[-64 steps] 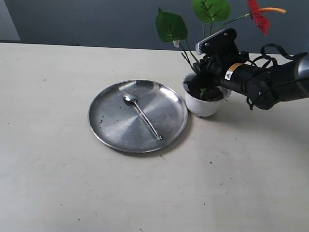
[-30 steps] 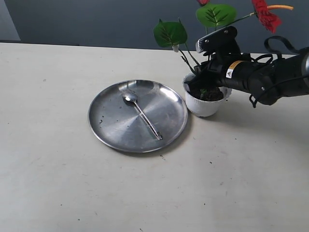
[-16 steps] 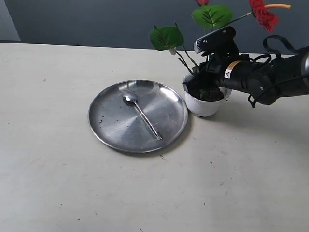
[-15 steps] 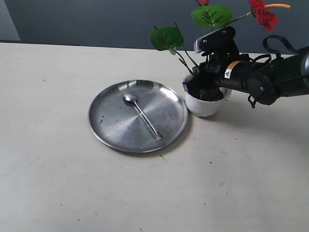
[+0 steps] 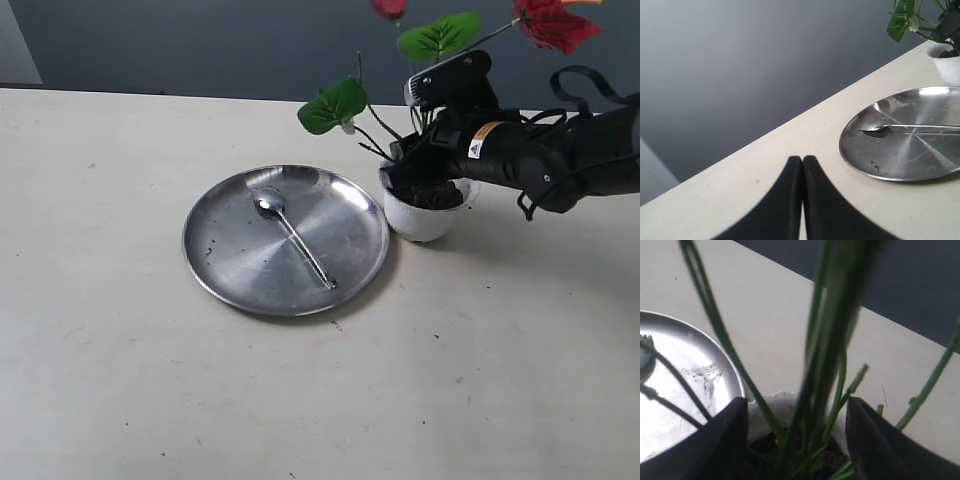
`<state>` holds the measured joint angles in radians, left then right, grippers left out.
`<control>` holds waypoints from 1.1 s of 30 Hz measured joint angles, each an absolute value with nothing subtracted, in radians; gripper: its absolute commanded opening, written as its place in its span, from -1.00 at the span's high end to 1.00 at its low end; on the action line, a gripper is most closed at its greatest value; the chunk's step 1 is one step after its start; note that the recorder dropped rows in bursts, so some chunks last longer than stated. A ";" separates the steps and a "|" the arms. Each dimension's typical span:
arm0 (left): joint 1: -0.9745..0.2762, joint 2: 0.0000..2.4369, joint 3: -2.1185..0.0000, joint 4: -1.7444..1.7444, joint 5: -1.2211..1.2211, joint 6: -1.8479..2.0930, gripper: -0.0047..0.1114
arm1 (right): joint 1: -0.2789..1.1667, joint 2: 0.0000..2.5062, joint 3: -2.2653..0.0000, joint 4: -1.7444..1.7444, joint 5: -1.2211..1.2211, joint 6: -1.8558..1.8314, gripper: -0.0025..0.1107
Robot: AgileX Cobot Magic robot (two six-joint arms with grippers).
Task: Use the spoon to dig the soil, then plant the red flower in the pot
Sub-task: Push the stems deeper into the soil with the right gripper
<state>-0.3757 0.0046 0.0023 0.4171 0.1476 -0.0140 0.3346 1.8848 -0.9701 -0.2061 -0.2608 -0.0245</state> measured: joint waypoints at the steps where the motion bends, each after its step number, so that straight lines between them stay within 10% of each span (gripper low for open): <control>1: -0.376 0.005 0.002 0.417 0.148 -0.014 0.91 | 0.335 1.881 -0.970 -0.206 -0.252 -0.022 -0.04; 33: -0.376 0.005 0.002 0.417 0.148 -0.014 0.91 | 0.374 1.825 -0.976 -0.201 -0.078 0.000 -0.04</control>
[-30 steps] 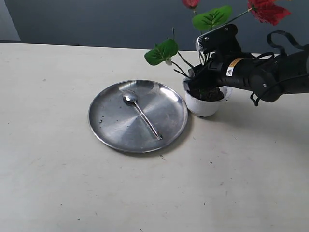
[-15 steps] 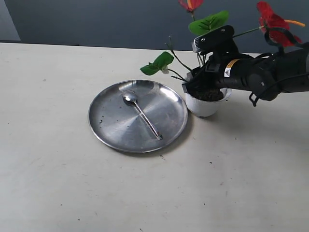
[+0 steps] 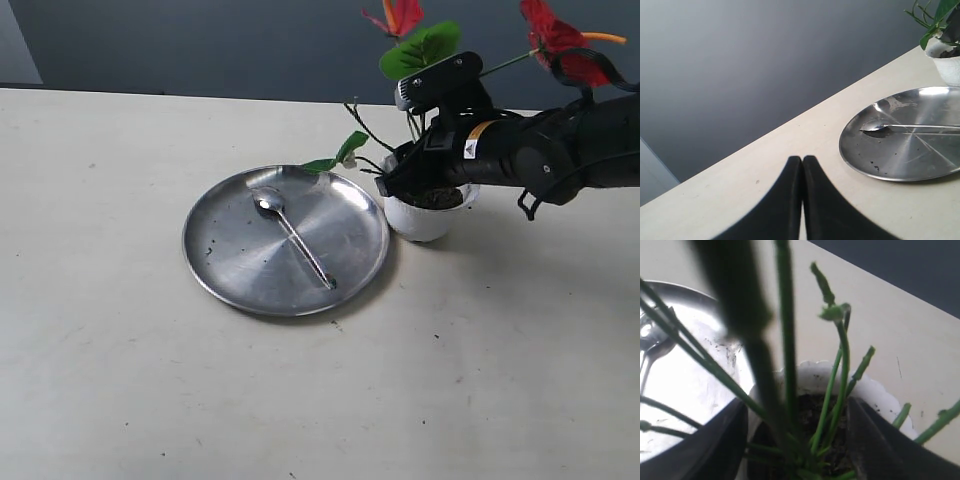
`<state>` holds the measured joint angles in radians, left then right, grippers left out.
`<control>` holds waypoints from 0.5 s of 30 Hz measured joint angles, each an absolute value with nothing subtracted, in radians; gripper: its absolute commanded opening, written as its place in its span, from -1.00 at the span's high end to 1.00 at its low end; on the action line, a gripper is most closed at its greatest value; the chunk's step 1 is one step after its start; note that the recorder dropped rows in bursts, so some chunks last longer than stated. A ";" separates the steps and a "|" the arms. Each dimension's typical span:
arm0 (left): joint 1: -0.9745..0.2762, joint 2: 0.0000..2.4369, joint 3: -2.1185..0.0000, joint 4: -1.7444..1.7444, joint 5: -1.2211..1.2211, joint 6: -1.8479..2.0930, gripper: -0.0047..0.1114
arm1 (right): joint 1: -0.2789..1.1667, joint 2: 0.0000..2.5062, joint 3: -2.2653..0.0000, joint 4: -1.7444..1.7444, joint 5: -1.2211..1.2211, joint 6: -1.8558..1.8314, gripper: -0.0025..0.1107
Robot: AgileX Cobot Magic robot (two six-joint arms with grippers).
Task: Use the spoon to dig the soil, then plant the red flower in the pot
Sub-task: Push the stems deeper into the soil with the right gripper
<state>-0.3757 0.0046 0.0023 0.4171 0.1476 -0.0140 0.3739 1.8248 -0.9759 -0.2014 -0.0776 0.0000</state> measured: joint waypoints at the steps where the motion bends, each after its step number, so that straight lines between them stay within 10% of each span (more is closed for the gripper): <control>1: -0.376 0.005 0.002 0.417 0.148 -0.014 0.91 | 0.374 1.823 -0.976 -0.200 -0.072 0.000 -0.04; 15: -0.376 0.005 0.002 0.417 0.148 -0.014 0.91 | 0.374 1.784 -0.974 -0.200 -0.012 0.025 -0.04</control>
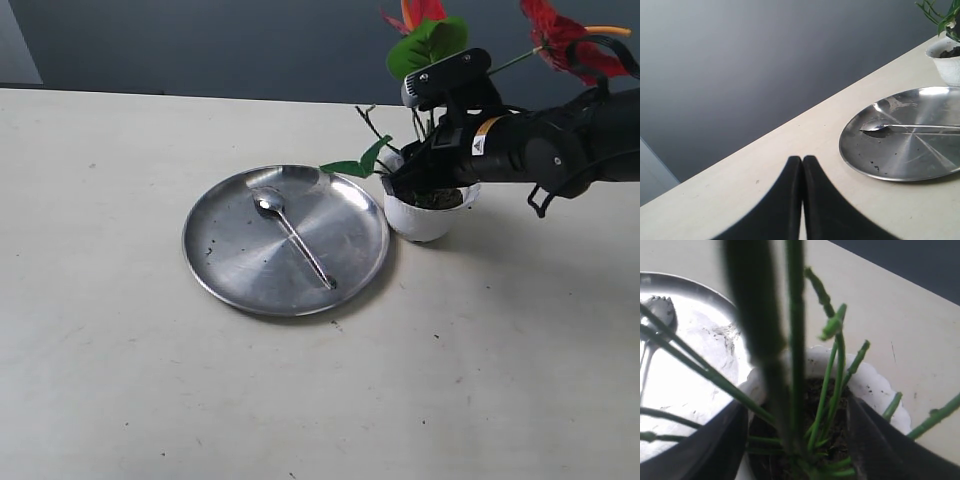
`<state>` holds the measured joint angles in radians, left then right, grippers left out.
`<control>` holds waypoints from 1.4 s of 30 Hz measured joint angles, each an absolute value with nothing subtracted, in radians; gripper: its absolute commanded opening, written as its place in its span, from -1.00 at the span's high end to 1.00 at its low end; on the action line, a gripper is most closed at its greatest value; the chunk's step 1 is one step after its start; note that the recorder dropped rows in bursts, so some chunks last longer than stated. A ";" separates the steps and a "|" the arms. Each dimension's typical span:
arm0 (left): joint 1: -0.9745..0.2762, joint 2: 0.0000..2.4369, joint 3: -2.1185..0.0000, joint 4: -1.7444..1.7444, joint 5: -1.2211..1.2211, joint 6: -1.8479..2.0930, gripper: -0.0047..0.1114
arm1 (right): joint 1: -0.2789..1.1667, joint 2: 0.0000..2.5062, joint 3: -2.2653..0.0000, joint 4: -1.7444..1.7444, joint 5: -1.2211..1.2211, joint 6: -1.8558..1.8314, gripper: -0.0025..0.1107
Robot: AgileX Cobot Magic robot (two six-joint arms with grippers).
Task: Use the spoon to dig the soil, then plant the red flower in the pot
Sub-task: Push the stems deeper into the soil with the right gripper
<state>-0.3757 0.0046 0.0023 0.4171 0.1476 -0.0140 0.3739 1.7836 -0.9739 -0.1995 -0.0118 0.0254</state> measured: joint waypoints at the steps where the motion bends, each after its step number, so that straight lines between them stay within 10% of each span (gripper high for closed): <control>1: -0.376 0.005 0.002 0.417 0.148 -0.014 0.91 | 0.376 1.784 -0.974 -0.200 -0.010 0.029 -0.04; 42: -0.376 0.005 0.002 0.417 0.148 -0.014 0.91 | 0.382 1.782 -0.970 -0.200 -0.025 0.043 -0.17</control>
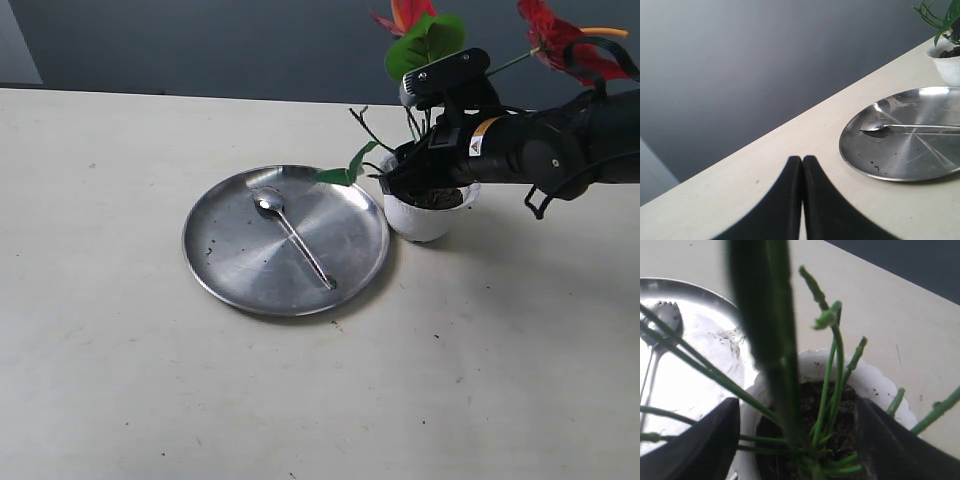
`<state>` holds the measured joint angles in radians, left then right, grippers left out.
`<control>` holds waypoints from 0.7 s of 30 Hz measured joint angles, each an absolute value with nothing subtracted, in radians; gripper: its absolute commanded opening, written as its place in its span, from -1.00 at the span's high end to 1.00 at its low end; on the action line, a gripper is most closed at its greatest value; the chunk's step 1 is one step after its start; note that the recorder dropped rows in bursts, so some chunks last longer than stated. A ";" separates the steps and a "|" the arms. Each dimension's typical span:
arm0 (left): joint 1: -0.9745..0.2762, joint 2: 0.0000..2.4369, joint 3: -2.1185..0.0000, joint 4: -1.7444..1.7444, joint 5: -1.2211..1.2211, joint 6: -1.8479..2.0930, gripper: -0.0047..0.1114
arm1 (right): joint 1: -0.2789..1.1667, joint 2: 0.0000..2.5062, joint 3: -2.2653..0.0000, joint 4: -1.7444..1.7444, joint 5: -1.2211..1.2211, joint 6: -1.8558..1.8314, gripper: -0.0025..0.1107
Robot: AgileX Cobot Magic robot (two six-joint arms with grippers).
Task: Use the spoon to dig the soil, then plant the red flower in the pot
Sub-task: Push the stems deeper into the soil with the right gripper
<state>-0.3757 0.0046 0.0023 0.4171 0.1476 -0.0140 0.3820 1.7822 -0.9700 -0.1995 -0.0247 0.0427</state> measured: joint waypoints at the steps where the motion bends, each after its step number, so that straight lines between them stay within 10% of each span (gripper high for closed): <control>1: -0.376 0.005 0.002 0.417 0.148 -0.014 0.91 | 0.382 1.781 -0.970 -0.200 -0.020 0.043 -0.17; 21: -0.376 0.005 0.002 0.417 0.148 -0.014 0.91 | 0.382 1.736 -0.968 -0.200 0.051 0.045 -0.17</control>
